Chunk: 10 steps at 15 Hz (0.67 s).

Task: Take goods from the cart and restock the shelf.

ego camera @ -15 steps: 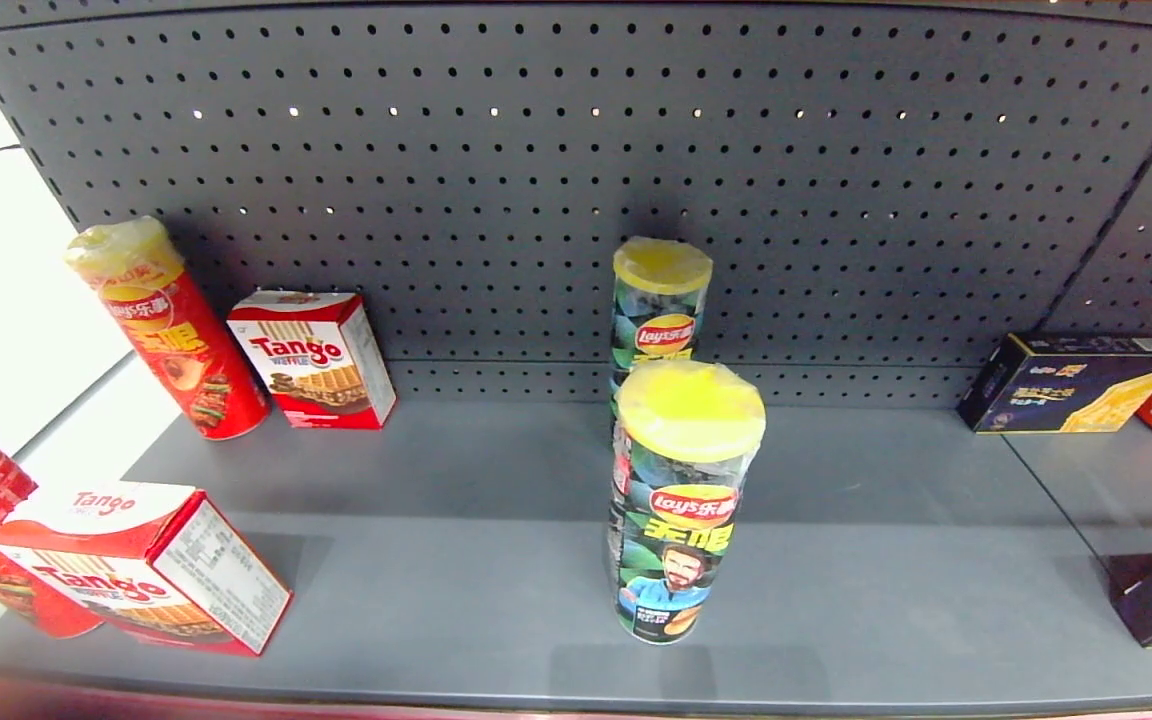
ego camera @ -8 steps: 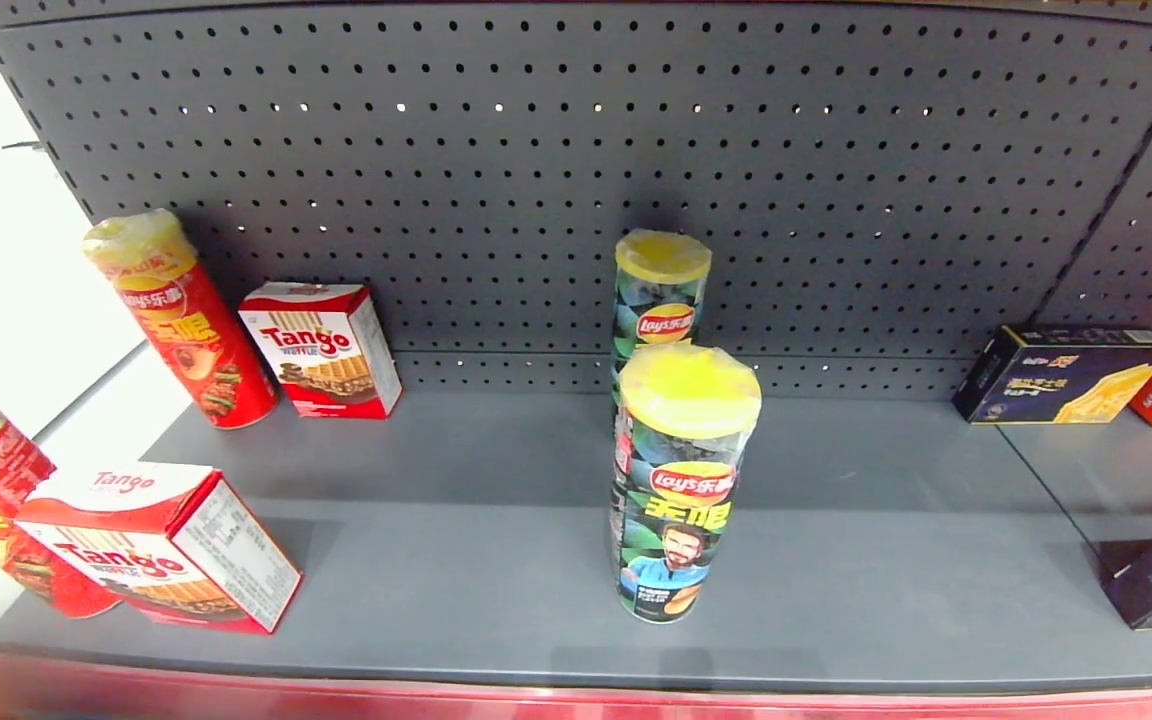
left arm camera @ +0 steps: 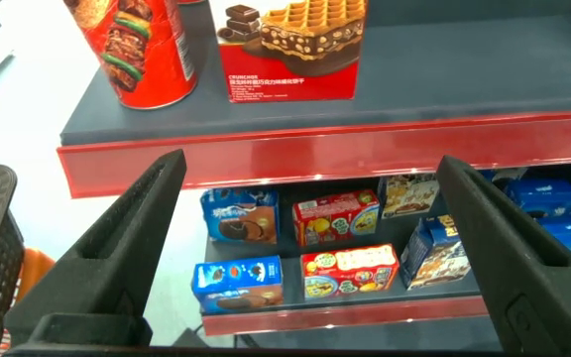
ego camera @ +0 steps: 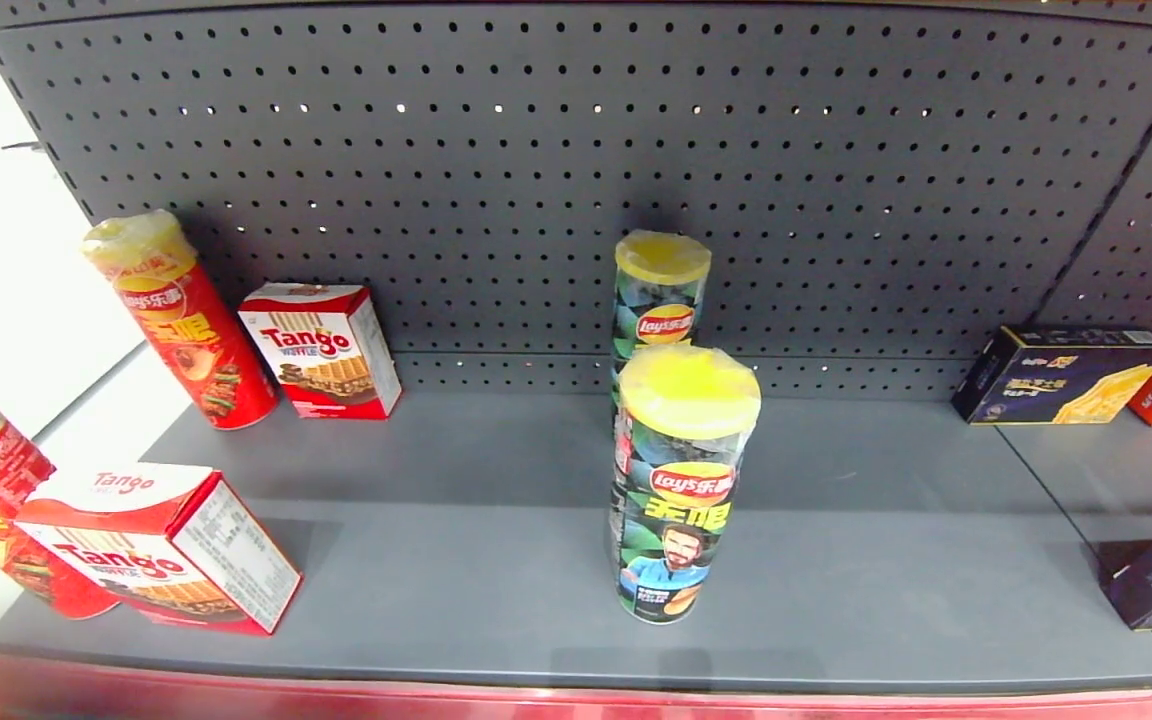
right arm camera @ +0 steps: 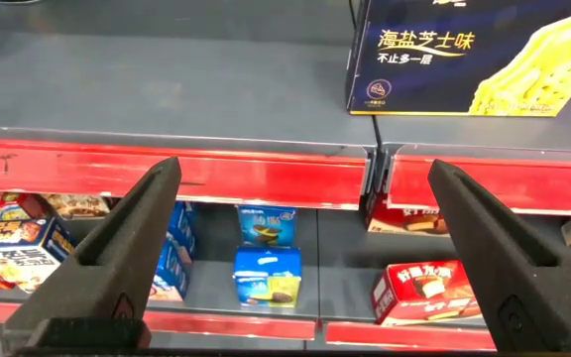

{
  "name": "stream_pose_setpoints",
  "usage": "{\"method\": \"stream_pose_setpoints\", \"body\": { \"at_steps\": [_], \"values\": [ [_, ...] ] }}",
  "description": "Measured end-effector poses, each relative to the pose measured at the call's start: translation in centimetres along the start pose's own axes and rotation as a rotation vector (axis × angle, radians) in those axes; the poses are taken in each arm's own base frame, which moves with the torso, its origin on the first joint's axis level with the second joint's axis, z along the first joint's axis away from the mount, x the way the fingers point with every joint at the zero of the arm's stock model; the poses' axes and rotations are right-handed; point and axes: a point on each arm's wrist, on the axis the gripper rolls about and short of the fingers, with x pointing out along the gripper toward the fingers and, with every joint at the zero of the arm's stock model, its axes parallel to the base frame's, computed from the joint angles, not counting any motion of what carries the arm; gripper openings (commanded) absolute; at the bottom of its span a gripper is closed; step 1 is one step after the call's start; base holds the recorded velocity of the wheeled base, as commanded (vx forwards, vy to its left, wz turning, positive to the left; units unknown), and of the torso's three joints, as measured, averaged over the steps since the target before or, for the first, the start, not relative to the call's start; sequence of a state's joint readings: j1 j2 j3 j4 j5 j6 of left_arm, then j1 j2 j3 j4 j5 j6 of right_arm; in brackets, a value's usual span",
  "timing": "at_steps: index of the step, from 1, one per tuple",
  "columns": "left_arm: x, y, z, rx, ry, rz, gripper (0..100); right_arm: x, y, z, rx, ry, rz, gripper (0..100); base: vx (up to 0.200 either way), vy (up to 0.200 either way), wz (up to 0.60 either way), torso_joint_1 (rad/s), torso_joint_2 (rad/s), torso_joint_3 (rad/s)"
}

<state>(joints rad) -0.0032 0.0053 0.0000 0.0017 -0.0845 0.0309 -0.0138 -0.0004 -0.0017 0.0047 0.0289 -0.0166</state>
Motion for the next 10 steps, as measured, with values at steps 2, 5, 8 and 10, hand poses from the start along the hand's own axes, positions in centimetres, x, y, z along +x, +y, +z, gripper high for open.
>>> {"method": "stream_pose_setpoints", "body": {
  "at_steps": [2,5,8,10],
  "values": [
    [0.00,0.00,0.00,0.000,0.000,0.000,100,0.00,0.00,0.00,0.000,0.000,0.001,100,0.000,0.000,0.00,0.000,0.00,0.000],
    [0.01,0.00,0.01,0.000,0.000,0.001,100,0.00,0.00,0.00,0.000,0.001,0.002,100,0.000,0.000,0.00,0.000,0.00,0.000],
    [0.00,0.00,0.00,-0.004,0.000,0.001,100,0.00,0.00,0.00,0.000,0.000,0.001,100,0.000,0.000,0.00,0.000,0.00,0.000],
    [0.00,0.00,0.00,-0.005,0.000,0.002,100,0.00,0.00,0.01,0.000,0.000,0.001,100,0.000,0.000,0.00,0.000,0.00,0.000]
  ]
}}
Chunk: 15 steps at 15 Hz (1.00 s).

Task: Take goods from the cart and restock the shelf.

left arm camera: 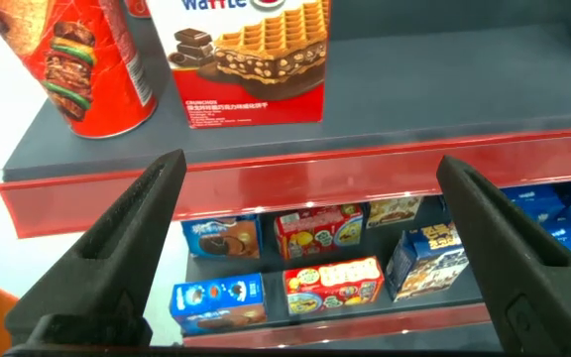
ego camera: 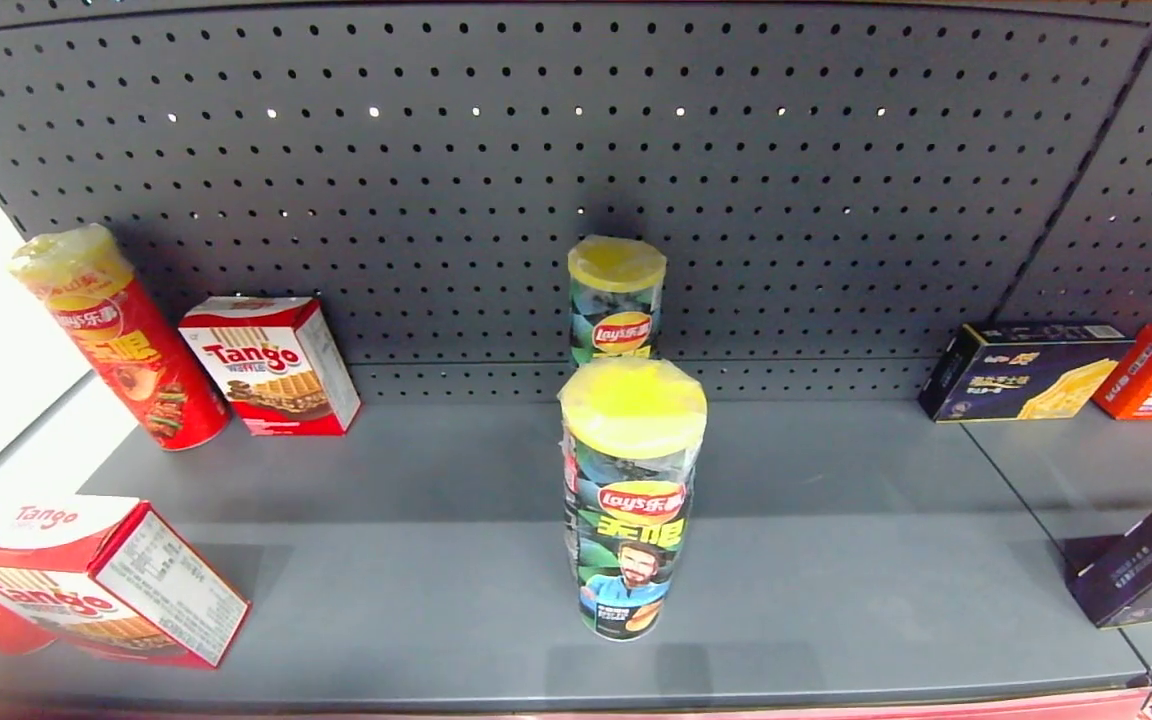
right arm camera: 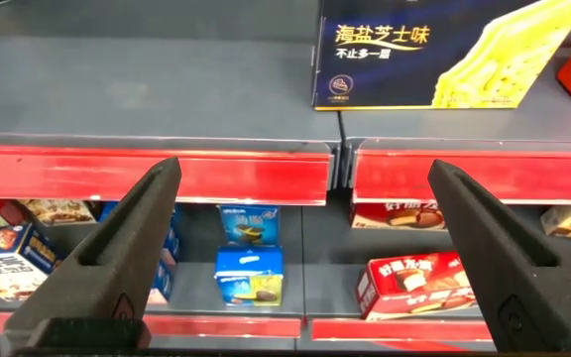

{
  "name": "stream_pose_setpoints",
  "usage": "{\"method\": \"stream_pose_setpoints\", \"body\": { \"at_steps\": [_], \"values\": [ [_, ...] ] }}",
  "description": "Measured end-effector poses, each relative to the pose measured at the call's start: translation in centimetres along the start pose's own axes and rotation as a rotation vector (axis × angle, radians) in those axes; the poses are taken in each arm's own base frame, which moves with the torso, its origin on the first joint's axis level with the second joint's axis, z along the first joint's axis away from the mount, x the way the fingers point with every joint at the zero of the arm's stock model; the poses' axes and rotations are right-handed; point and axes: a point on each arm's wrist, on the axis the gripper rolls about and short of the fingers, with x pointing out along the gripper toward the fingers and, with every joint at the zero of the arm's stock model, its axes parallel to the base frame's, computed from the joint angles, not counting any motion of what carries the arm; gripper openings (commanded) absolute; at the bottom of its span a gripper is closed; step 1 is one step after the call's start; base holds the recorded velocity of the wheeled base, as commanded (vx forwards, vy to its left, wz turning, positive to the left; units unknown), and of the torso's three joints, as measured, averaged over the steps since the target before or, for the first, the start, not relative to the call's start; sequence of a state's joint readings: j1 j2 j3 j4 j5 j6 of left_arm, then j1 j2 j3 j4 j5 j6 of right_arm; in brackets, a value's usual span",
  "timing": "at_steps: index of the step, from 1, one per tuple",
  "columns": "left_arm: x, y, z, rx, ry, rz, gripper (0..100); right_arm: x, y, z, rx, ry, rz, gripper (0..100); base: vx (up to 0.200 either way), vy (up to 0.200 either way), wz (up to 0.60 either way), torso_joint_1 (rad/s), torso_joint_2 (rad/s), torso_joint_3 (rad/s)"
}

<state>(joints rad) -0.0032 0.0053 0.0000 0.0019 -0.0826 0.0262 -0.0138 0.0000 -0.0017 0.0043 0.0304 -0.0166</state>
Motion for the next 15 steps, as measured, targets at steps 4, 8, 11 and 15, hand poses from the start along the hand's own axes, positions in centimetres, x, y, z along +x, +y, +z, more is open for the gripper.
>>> {"method": "stream_pose_setpoints", "body": {
  "at_steps": [4,8,11,15],
  "values": [
    [0.00,0.00,0.00,0.000,0.000,0.000,100,0.00,0.00,0.00,0.000,0.000,0.000,100,0.000,0.000,0.00,0.000,0.00,0.000],
    [0.00,0.01,0.00,-0.009,0.000,0.005,100,0.00,0.00,0.00,0.000,0.000,0.000,100,0.000,0.000,0.00,0.000,0.00,0.000],
    [0.00,0.01,0.00,-0.008,0.000,0.005,100,0.00,0.00,0.00,0.000,0.000,0.000,100,0.000,0.000,0.00,0.000,0.00,0.000],
    [0.00,0.01,0.00,-0.009,0.000,0.005,100,0.00,0.00,0.00,0.000,0.000,0.000,100,0.000,0.000,0.00,0.000,0.00,0.000]
  ]
}}
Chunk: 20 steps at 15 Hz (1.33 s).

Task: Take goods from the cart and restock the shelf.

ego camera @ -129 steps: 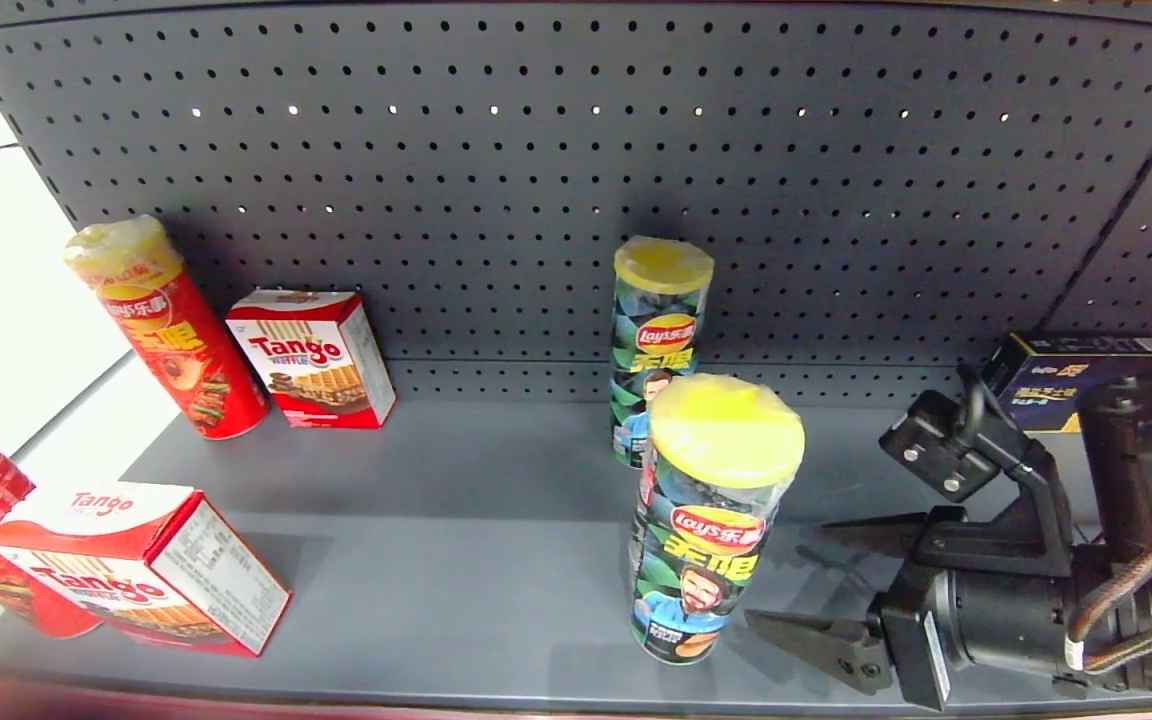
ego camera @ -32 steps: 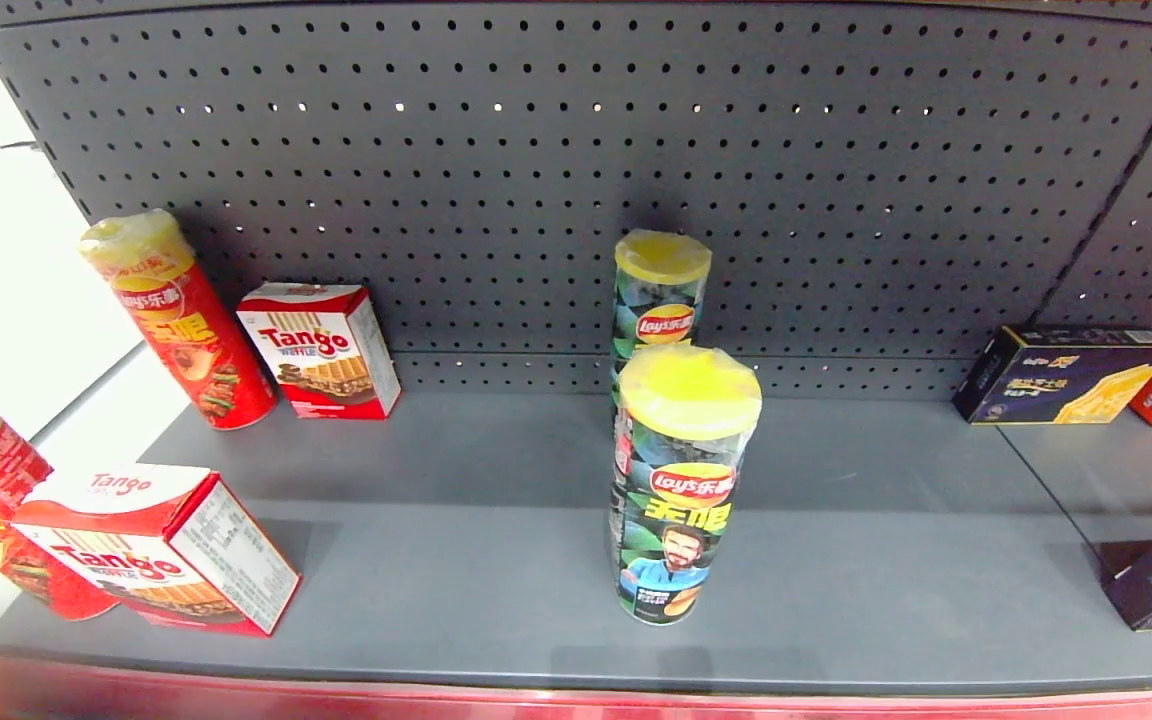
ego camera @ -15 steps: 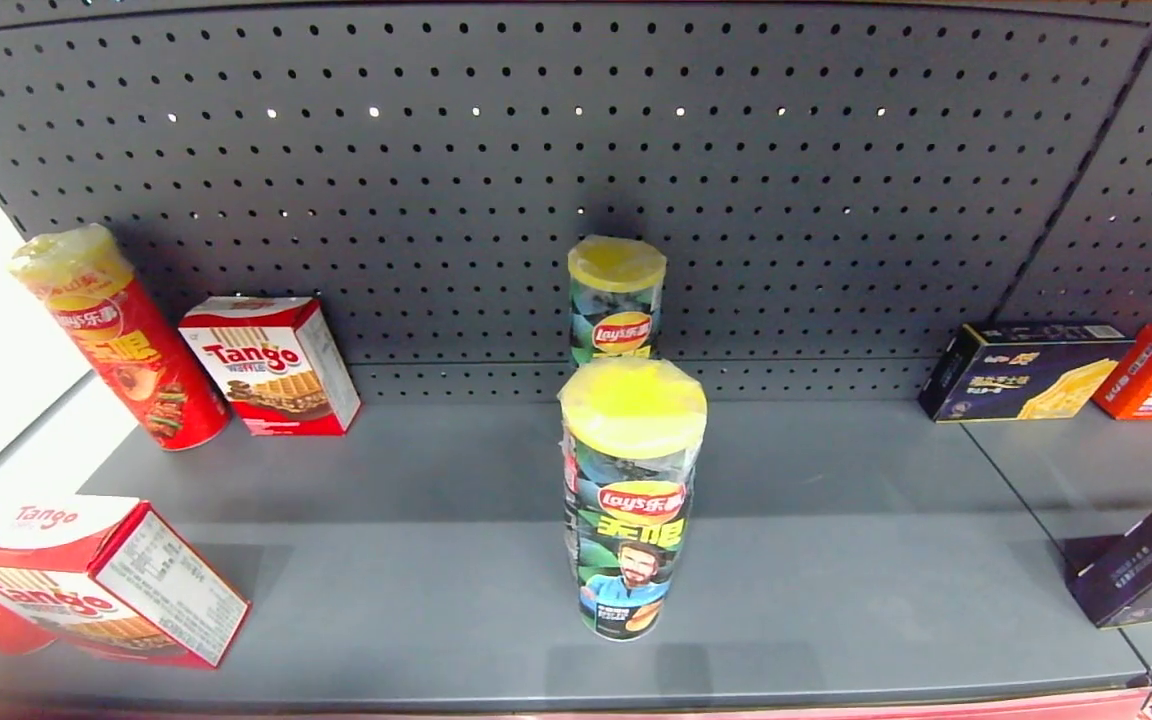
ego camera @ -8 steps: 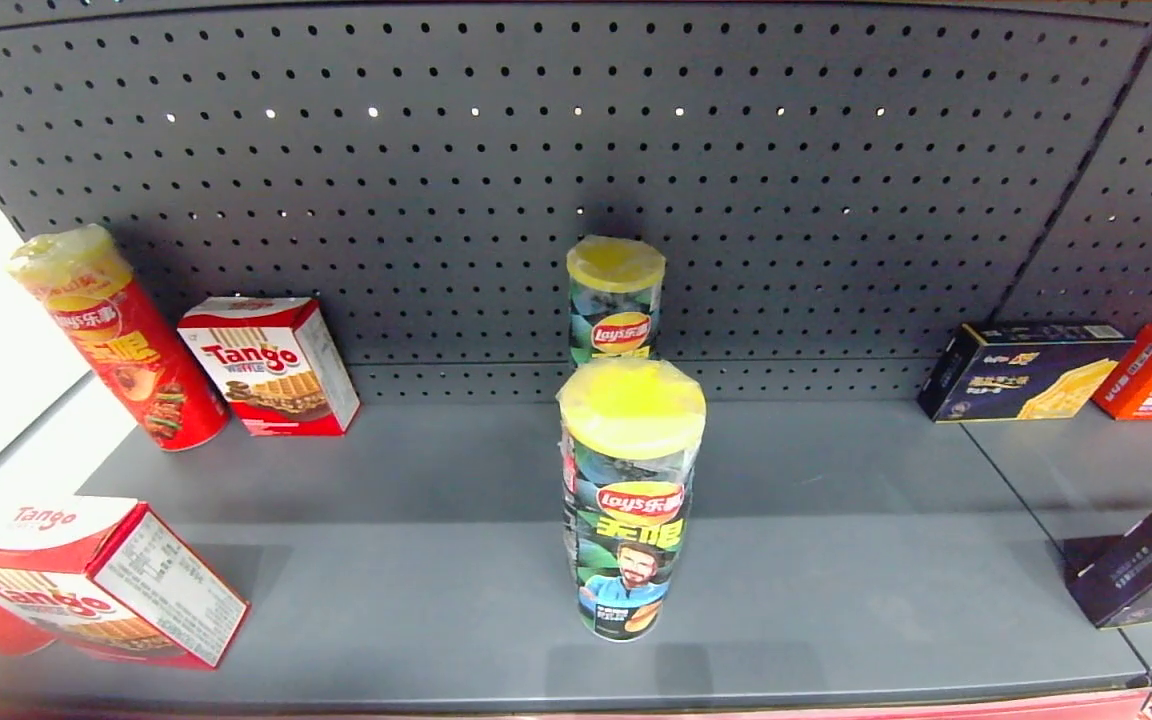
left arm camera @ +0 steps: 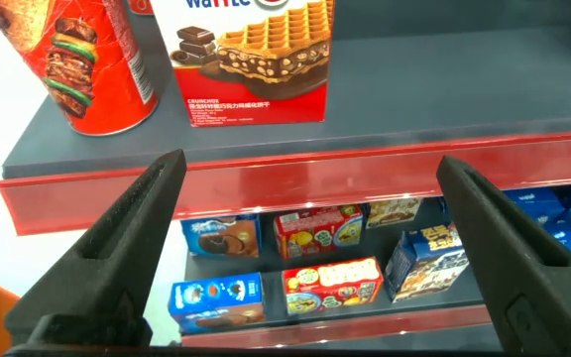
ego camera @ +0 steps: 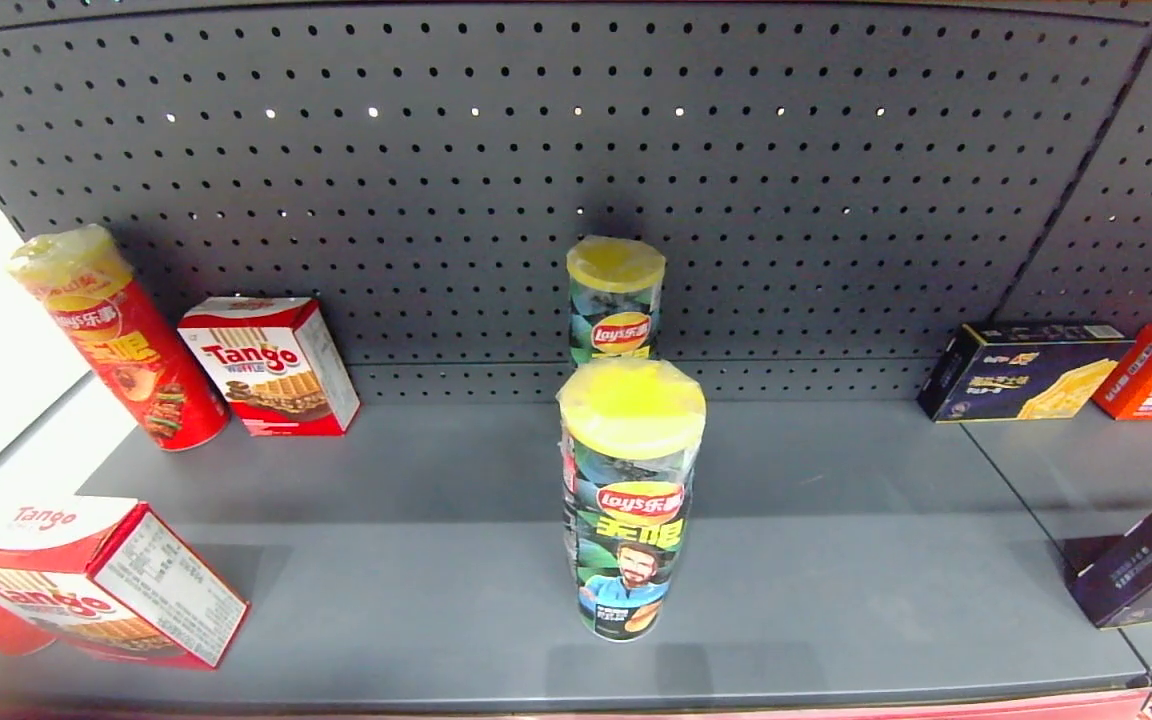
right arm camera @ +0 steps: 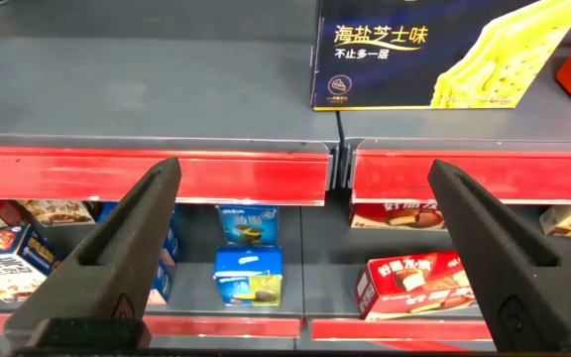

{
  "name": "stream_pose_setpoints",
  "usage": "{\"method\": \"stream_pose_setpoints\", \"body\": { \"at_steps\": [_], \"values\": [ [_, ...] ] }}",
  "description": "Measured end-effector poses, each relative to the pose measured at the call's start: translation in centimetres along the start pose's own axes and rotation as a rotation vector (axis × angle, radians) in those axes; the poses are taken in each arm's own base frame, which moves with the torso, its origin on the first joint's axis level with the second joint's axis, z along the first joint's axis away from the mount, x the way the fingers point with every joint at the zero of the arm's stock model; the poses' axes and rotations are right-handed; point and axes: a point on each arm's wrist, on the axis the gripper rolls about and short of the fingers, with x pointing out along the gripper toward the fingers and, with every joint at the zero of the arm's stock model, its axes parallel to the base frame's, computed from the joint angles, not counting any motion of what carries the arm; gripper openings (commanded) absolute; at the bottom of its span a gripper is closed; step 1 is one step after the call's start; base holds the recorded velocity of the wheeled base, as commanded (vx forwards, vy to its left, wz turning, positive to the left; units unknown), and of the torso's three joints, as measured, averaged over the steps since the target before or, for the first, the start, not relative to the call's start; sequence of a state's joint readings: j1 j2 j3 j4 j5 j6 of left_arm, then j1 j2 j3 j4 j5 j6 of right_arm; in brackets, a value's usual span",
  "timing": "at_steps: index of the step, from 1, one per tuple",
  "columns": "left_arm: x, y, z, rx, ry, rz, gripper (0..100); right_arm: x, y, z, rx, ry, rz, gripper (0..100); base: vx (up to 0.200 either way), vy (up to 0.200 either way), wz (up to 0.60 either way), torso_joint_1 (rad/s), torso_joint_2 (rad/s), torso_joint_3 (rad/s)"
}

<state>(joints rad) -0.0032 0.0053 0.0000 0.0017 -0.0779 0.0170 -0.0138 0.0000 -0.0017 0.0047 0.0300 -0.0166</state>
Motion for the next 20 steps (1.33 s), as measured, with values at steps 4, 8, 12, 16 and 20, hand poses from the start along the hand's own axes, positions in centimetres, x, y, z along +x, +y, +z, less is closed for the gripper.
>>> {"method": "stream_pose_setpoints", "body": {
  "at_steps": [4,8,12,16,20],
  "values": [
    [0.00,0.00,0.00,0.000,0.000,0.000,100,0.00,0.00,0.00,0.000,0.000,0.000,100,0.000,0.000,0.00,0.000,0.00,0.000],
    [0.00,0.00,0.00,0.000,0.000,0.000,100,0.00,0.00,0.00,0.000,0.000,-0.001,100,0.000,0.000,0.00,0.000,0.00,0.000],
    [0.00,0.00,0.00,0.001,0.000,0.000,100,0.00,0.00,-0.01,0.000,0.001,-0.001,100,-0.050,0.000,0.00,-0.001,0.00,0.002],
    [0.00,-0.01,0.00,0.001,0.000,-0.001,100,0.00,0.00,0.00,0.000,0.000,-0.001,100,0.000,0.000,0.00,0.000,0.00,0.000],
    [0.00,0.00,0.00,0.003,0.000,-0.002,100,0.00,0.00,0.00,0.000,0.000,-0.001,100,0.000,0.000,0.00,0.000,0.00,0.000]
  ]
}}
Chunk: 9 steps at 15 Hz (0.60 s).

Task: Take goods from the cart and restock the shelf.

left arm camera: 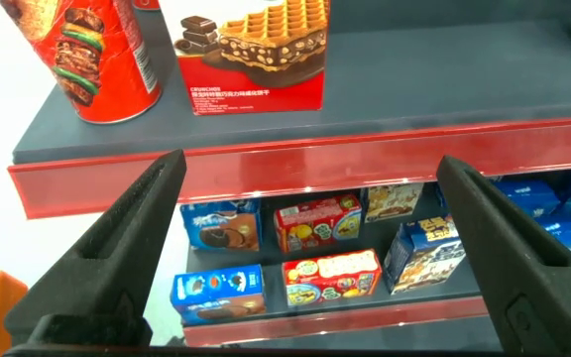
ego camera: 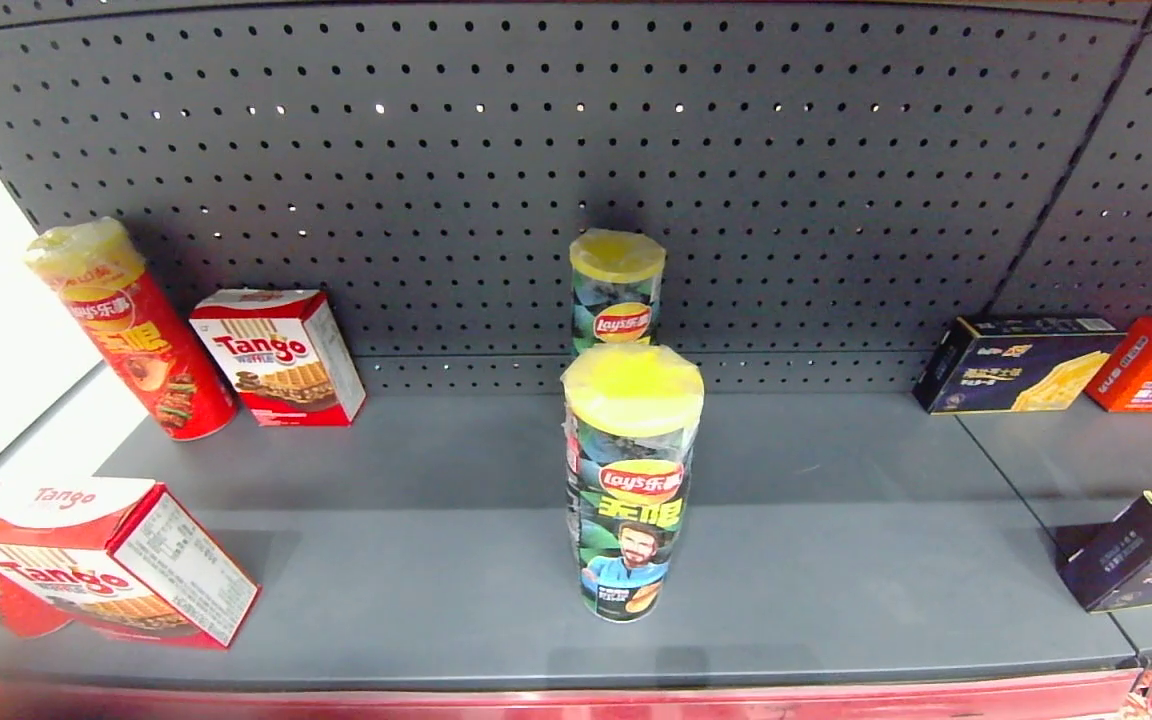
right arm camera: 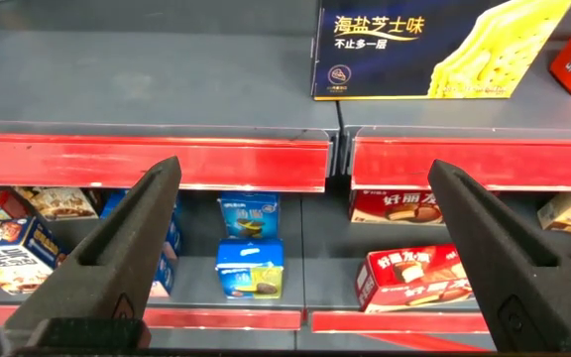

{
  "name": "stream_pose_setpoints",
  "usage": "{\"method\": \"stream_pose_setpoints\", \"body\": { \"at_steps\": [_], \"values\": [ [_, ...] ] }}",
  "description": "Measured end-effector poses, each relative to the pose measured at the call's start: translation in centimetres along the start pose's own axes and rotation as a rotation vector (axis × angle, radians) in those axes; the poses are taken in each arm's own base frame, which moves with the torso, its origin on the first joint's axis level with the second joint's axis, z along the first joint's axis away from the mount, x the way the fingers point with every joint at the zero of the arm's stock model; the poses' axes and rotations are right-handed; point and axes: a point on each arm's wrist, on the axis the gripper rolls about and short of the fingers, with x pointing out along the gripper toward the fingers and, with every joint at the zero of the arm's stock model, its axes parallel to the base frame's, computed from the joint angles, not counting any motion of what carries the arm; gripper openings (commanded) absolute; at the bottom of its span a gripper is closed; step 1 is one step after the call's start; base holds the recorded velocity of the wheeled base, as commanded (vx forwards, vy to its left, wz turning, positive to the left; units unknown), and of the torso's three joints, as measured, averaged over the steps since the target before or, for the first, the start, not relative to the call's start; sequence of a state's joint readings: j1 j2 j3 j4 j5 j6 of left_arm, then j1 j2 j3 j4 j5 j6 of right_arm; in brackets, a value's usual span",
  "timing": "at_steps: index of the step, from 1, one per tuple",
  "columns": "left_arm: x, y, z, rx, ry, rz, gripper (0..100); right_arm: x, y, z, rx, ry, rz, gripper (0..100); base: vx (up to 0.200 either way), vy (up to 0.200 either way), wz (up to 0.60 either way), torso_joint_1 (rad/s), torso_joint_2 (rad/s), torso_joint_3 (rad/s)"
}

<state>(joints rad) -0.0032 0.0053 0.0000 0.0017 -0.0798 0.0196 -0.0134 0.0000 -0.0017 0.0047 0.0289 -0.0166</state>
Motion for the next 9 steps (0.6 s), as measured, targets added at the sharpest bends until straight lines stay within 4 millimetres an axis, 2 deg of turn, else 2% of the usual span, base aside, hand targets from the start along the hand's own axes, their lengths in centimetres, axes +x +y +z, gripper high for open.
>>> {"method": "stream_pose_setpoints", "body": {
  "at_steps": [9],
  "values": [
    [0.00,0.00,0.00,-0.001,0.000,0.000,100,0.00,0.00,0.02,0.000,-0.001,0.000,100,0.000,0.000,0.00,0.000,0.00,0.000]
  ]
}}
